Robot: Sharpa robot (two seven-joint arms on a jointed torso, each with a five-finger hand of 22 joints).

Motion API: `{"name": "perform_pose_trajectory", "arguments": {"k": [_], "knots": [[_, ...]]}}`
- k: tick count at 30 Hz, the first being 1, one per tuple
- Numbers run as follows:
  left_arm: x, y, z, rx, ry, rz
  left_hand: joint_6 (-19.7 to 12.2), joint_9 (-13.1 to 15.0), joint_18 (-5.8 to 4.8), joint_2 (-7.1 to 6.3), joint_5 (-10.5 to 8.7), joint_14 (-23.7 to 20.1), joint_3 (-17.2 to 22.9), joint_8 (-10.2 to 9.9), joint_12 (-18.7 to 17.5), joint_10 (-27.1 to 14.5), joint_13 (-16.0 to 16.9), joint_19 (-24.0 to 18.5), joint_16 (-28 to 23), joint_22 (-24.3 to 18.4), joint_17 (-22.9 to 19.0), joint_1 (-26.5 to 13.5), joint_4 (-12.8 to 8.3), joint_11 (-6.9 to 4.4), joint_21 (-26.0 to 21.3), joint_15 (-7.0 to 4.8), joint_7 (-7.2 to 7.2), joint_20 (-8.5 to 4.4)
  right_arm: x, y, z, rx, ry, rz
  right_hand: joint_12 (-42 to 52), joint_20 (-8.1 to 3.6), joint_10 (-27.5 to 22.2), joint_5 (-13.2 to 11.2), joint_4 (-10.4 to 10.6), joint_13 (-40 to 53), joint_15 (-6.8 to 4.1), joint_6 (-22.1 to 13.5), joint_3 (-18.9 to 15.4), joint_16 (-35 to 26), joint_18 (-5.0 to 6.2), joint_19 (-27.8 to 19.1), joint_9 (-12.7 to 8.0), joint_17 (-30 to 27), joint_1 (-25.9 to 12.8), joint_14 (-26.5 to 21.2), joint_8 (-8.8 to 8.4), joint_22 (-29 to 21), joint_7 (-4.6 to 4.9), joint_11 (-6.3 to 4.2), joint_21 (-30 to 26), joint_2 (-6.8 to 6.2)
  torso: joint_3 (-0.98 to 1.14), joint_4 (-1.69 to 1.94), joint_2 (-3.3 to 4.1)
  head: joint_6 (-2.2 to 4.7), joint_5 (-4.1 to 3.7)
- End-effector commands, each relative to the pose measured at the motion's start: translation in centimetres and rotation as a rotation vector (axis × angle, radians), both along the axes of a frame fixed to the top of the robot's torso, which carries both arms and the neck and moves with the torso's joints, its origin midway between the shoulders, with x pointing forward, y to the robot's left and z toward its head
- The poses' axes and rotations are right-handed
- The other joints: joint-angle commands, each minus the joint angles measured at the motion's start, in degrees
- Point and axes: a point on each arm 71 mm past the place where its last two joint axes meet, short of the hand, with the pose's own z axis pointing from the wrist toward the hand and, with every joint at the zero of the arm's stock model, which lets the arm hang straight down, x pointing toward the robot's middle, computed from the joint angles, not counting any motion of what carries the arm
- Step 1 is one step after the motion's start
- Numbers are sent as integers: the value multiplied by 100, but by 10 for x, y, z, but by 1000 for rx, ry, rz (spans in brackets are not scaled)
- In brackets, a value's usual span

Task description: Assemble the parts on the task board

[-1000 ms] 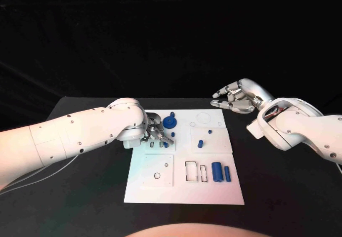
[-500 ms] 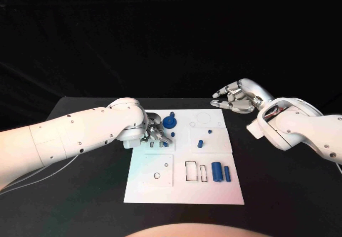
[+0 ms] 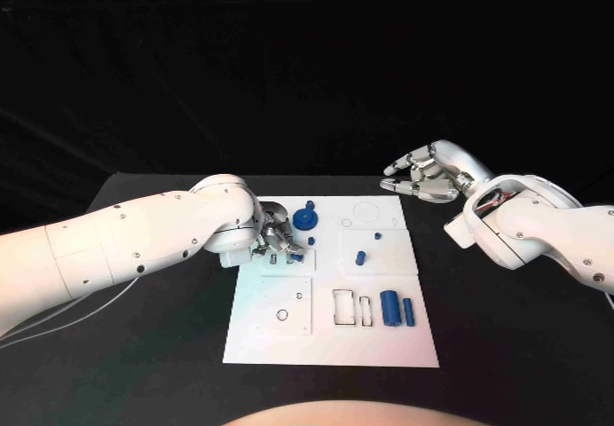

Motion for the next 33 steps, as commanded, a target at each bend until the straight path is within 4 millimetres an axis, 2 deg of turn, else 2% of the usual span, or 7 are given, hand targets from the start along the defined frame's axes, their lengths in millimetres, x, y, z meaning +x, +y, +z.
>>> {"name": "perform_pose_trajectory", "arguments": {"k": [1,13,17,33], "knots": [[-2,3,2,-42,4,37,11,62,-37,-155,-35,463,787,37,-7,36,-15,-40,0,7,1138,-139,-597,-16,40,13,-36,22,0,0,0,-8,5,6,-25,-52,18,32,-19,-4,-46,8,-12,-32,87,-3,6,330,8,301,26,394,-7,-9,-31,40,3,7,-2,7,5],[-7,22,7,-61,-55,82,23,168,-48,-442,-45,485,1425,91,-20,69,-29,0,33,79,1193,-368,-941,-19,87,-8,-37,14,1,-2,-1,-11,5,3,-21,-53,21,53,-14,0,-46,6,-17,-30,87,-2,5,334,1,302,29,394,-6,-8,-32,40,3,22,1,3,27],[-8,23,7,-54,-83,81,39,188,-52,-539,-49,492,1613,100,-19,88,-28,9,43,100,1209,-427,-1037,-23,102,-11,-37,10,1,-2,-1,-11,5,3,-19,-53,24,61,-9,2,-45,6,-21,-30,87,0,5,336,-6,303,31,395,-5,-8,-32,42,-1,11,1,2,49],[-9,16,-3,6,-153,51,78,202,-58,-628,-55,512,1770,113,8,137,-1,32,74,140,1262,-478,-1131,-30,128,-18,-43,4,0,-1,-1,-11,6,6,-22,-53,23,82,10,-1,-45,4,-30,-29,87,-1,5,339,-29,305,37,393,-5,-7,-39,52,1,0,6,-15,64]]}}
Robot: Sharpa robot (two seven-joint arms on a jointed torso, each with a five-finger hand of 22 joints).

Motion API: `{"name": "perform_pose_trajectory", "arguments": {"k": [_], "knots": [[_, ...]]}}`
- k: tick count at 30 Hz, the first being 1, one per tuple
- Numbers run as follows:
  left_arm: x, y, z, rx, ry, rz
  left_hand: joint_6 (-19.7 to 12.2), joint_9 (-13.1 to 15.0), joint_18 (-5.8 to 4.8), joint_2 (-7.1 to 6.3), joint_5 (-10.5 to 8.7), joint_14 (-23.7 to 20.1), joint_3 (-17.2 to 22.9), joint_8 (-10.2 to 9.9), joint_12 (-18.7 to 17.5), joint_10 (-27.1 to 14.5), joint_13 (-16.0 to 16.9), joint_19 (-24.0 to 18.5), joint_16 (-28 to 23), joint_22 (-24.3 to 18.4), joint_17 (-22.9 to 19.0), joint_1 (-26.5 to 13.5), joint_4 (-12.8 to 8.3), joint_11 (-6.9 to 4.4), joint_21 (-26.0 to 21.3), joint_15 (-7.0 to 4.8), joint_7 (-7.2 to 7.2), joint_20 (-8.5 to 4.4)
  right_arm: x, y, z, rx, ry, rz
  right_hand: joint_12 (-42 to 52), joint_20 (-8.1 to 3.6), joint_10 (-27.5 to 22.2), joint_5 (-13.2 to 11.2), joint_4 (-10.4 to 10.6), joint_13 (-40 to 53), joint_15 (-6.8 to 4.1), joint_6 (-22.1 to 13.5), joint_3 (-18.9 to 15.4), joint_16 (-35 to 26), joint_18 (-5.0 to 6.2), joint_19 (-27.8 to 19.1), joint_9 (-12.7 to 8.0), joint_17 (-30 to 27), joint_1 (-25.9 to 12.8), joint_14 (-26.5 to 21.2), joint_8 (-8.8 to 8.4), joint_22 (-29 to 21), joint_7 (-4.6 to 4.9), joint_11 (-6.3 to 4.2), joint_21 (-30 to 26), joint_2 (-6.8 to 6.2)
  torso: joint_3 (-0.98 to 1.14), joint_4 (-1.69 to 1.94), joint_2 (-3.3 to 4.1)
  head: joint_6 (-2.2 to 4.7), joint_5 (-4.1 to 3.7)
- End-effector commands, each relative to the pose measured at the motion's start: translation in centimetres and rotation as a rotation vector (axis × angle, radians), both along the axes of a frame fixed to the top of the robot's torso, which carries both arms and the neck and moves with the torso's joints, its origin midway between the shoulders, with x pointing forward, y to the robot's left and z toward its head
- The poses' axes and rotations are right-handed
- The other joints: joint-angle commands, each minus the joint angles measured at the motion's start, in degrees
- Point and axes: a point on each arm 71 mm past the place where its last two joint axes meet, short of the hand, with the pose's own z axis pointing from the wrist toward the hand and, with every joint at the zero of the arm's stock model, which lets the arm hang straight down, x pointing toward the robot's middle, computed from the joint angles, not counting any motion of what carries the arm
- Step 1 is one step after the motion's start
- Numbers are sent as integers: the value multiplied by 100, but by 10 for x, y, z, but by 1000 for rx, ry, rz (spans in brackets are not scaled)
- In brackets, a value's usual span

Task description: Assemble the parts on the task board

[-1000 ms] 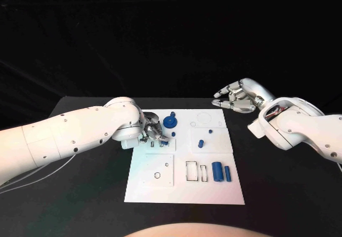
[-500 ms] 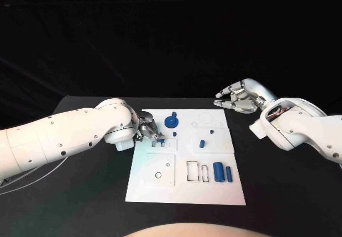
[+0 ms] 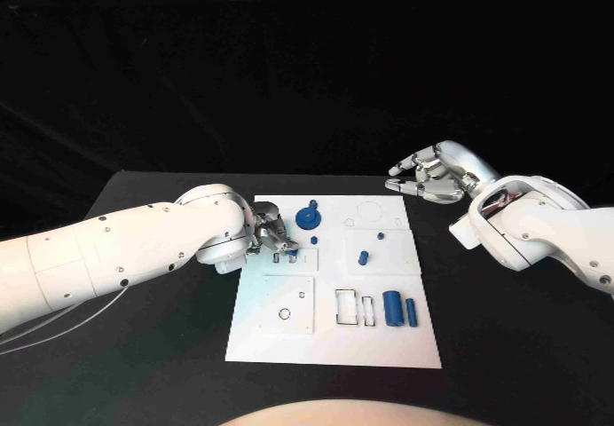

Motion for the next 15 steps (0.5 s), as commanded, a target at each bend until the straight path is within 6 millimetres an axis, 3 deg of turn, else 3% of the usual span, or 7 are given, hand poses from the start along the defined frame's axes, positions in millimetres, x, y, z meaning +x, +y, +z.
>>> {"name": "perform_pose_trajectory", "arguments": {"k": [1,15], "knots": [[1,-2,0,31,-43,-21,9,10,-58,-50,-3,512,969,28,9,55,9,31,25,16,1264,-5,-945,-7,32,-18,-40,5,0,1,0,-7,3,10,-22,-54,23,17,11,-2,-45,4,-31,-29,88,-1,5,340,-6,305,38,389,-5,-7,-39,29,2,-2,3,-10,-1],[2,-2,-4,95,-26,-55,28,21,-60,-67,-8,515,1011,46,7,72,0,40,29,27,1272,-67,-948,-10,41,-21,-46,2,-1,1,-1,-8,8,13,-21,-54,23,23,15,-1,-45,3,-33,-21,85,7,5,352,-11,308,39,397,-5,-7,-29,31,1,-2,0,-32,-7]]}}
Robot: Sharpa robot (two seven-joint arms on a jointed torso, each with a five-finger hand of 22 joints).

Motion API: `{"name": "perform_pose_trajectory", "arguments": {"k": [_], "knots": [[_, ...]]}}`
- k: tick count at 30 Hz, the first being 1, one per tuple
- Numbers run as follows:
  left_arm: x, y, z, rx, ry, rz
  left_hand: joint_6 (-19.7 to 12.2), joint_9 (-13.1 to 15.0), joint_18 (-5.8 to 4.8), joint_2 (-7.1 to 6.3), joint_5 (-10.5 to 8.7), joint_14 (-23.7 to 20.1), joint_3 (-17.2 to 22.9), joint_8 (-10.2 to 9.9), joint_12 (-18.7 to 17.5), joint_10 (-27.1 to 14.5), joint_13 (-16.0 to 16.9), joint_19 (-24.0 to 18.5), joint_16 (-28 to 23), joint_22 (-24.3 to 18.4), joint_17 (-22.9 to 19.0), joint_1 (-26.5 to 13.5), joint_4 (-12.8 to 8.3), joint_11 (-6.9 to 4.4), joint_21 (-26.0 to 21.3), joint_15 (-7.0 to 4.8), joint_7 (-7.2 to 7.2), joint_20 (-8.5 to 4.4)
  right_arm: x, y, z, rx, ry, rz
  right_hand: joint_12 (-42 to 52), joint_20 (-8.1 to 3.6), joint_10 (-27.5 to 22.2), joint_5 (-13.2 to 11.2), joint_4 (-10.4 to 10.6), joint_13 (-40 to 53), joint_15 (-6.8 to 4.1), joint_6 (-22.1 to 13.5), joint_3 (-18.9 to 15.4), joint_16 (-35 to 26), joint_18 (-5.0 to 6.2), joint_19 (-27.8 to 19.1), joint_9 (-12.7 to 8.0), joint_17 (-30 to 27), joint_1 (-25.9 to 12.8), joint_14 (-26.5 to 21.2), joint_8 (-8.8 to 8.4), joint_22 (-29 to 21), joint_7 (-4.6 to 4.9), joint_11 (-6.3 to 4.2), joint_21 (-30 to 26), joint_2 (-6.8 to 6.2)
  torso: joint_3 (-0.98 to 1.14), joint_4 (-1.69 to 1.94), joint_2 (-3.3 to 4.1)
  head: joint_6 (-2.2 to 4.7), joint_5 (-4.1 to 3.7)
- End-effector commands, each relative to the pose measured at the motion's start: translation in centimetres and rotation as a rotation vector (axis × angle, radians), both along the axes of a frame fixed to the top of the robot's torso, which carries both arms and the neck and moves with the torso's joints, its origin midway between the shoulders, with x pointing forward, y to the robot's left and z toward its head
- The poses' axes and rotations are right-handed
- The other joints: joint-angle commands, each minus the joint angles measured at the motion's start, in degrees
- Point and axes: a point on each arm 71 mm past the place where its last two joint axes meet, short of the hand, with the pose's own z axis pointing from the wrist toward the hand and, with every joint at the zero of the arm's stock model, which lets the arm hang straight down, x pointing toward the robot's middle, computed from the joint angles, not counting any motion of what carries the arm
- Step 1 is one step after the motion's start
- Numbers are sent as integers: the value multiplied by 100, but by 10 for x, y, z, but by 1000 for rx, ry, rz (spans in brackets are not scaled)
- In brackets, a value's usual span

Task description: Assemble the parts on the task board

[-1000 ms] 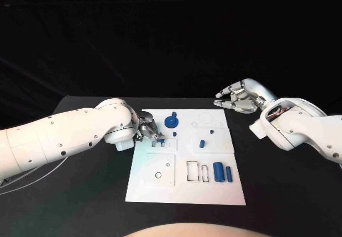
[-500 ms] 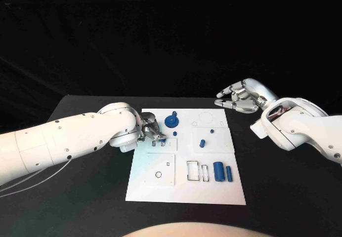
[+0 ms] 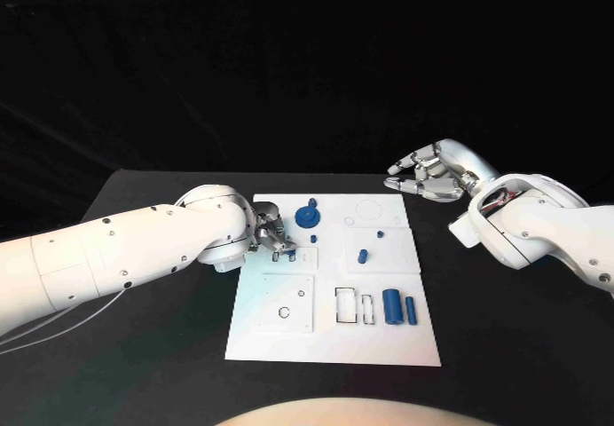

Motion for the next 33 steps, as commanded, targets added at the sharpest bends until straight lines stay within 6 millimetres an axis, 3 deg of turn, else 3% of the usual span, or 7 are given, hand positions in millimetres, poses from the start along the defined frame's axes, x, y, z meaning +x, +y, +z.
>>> {"name": "perform_pose_trajectory", "arguments": {"k": [1,33], "knots": [[0,-1,-1,38,3,-26,12,9,-59,-33,9,516,971,27,10,55,0,38,30,4,1274,-37,-936,8,20,-21,-48,1,0,1,0,-8,6,11,-21,-33,23,23,15,-1,-45,3,-33,-21,85,-14,5,352,-11,308,39,399,-5,-7,-29,31,-3,-1,-1,-2,3],[-7,-7,-5,79,51,-88,12,16,-63,-53,7,515,987,38,5,58,-9,51,27,25,1268,-57,-956,2,30,-25,-55,0,-1,3,0,-7,4,22,-19,-33,26,33,21,1,-45,5,-34,-23,88,-20,6,350,-16,308,43,391,-7,-8,-41,39,2,-1,-5,0,8]]}}
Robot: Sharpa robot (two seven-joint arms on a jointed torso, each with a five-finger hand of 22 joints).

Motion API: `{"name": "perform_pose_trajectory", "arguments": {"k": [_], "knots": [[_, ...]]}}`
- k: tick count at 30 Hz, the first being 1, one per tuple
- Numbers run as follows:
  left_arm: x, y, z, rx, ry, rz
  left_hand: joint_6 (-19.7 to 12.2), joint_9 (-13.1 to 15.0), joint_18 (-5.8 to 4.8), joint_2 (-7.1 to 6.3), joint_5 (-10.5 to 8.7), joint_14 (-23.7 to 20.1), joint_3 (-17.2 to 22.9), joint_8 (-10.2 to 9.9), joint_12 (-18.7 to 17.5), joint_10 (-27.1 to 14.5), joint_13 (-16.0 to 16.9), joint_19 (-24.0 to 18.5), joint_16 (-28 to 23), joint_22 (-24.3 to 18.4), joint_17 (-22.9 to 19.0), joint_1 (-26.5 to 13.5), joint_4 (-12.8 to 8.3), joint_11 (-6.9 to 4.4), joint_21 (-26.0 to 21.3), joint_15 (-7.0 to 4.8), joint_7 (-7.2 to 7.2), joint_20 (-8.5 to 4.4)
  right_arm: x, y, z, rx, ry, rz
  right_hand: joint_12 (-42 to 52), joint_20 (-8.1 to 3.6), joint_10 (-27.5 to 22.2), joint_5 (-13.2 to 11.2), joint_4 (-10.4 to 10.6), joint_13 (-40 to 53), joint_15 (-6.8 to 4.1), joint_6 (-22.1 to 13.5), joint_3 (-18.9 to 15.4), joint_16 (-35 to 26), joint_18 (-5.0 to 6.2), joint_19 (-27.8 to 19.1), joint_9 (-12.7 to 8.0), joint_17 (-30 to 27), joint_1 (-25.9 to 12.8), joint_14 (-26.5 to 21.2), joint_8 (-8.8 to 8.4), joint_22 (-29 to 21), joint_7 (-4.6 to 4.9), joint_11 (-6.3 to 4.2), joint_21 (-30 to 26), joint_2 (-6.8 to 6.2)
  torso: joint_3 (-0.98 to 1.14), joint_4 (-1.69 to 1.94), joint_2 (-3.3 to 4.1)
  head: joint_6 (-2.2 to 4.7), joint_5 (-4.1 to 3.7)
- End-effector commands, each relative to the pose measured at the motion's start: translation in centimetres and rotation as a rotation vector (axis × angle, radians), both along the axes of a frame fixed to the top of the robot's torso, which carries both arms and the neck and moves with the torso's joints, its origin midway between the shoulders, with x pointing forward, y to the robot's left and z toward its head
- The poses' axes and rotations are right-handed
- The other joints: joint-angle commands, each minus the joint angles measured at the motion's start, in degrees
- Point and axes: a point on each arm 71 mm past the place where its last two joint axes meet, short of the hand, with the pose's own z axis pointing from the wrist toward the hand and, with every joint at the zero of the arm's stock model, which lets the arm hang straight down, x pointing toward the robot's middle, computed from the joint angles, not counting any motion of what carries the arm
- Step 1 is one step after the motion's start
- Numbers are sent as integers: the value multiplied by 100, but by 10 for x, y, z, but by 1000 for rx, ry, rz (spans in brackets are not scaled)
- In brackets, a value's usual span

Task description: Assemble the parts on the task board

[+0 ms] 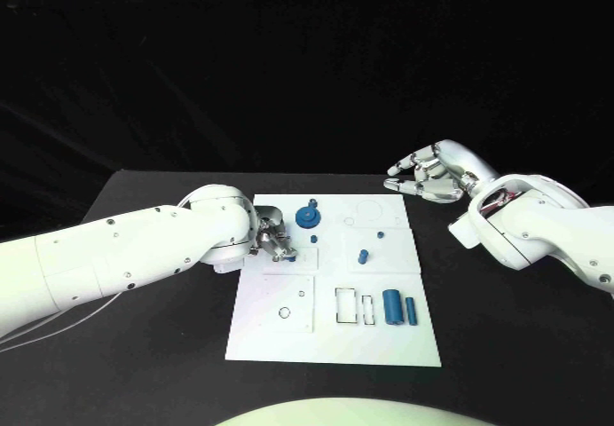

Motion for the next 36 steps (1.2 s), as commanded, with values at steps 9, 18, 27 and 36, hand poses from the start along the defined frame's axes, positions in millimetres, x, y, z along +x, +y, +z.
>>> {"name": "perform_pose_trajectory", "arguments": {"k": [9,18,27,36], "knots": [[-2,-2,-3,25,21,-21,17,11,-63,-24,19,523,958,35,35,67,25,52,41,-2,1289,-49,-936,-22,31,-29,-31,-2,-1,1,0,-7,1,15,-19,-34,26,33,4,1,-45,5,-18,-23,88,-19,6,347,-17,308,21,393,-7,-8,-20,39,-2,4,5,1,-5],[-1,-2,-3,23,18,-15,98,6,-73,-9,14,547,859,87,87,135,69,95,80,48,1357,-492,-748,-66,53,-60,-95,-12,-1,1,0,-7,1,14,-25,-34,20,41,9,-6,-46,6,-20,-31,92,-28,6,336,-20,306,25,383,-8,-8,-37,45,-1,2,5,6,-11],[0,-2,-3,24,17,-12,201,-36,-86,-24,7,560,712,101,152,195,134,152,102,106,1396,-920,-572,-105,75,-94,-142,-38,-1,1,0,-7,1,14,-25,-34,20,41,9,-6,-46,6,-20,-31,92,-28,6,336,-20,306,25,383,-8,-8,-37,45,0,1,2,-2,-14],[1,-2,-4,24,16,-7,279,-71,-97,-12,-4,563,490,107,196,234,178,196,105,154,1402,-1178,-439,-118,93,-106,-158,-53,-1,0,0,-8,0,13,-25,-34,20,41,9,-6,-46,6,-20,-31,92,-28,6,336,-20,306,25,383,-8,-8,-37,45,-1,1,1,-9,-21]]}}
